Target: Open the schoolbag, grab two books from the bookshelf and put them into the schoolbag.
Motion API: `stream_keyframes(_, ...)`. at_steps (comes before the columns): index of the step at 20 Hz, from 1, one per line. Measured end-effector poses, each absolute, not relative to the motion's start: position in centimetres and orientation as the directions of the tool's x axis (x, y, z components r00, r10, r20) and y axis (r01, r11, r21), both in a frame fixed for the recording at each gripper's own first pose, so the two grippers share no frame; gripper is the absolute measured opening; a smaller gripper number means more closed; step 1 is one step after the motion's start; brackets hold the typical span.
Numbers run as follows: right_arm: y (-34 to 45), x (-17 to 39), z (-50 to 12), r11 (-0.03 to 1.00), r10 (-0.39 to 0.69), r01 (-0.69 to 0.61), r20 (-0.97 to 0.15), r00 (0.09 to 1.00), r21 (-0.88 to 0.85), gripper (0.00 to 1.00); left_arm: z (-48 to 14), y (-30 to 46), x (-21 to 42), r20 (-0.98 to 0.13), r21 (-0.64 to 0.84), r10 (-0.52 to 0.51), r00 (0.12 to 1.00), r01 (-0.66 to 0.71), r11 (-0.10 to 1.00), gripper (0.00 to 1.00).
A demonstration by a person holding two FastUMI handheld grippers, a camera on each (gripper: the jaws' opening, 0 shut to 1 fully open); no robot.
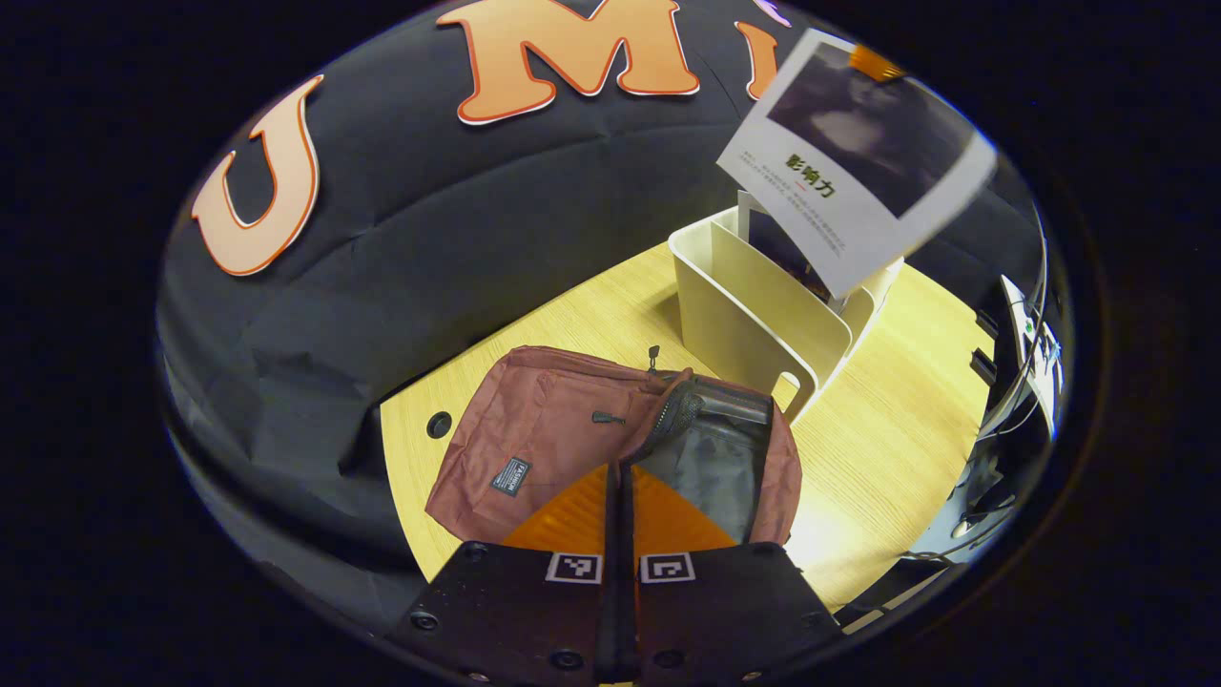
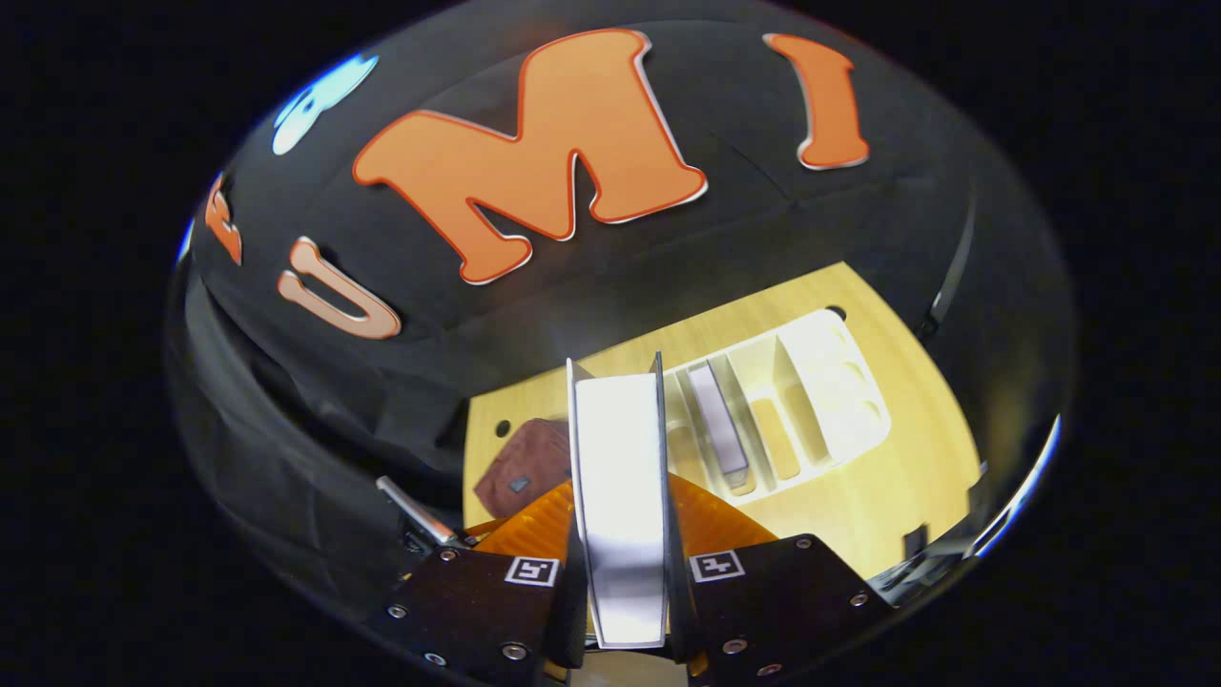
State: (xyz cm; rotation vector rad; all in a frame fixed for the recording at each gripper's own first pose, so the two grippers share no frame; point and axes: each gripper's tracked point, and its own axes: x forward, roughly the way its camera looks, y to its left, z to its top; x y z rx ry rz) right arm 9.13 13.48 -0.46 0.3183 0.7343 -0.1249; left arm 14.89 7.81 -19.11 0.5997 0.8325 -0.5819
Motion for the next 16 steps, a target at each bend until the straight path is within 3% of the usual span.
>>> stream_keyframes(7,13.9,2.5,-11.8,0.764,0.118,0.309,-0.594,0.796,0.566,0.35,-18.5,6.8,14.7,-0.812,0.272,-0.247,0.529,0.717,0.642,0.01)
stream_keyframes(11,14.6,2.4,-17.9,0.607,0.185,0.318,-0.518,0.835,0.729,0.35,-18.2,6.6,14.8,-0.816,0.284,-0.235,0.528,0.72,0.634,0.01)
stream_keyframes(16,17.5,4.7,-25.5,0.518,0.227,0.342,-0.511,0.829,0.784,0.35,-16.3,6.1,14.6,-0.802,0.334,-0.229,0.552,0.732,0.594,0.01)
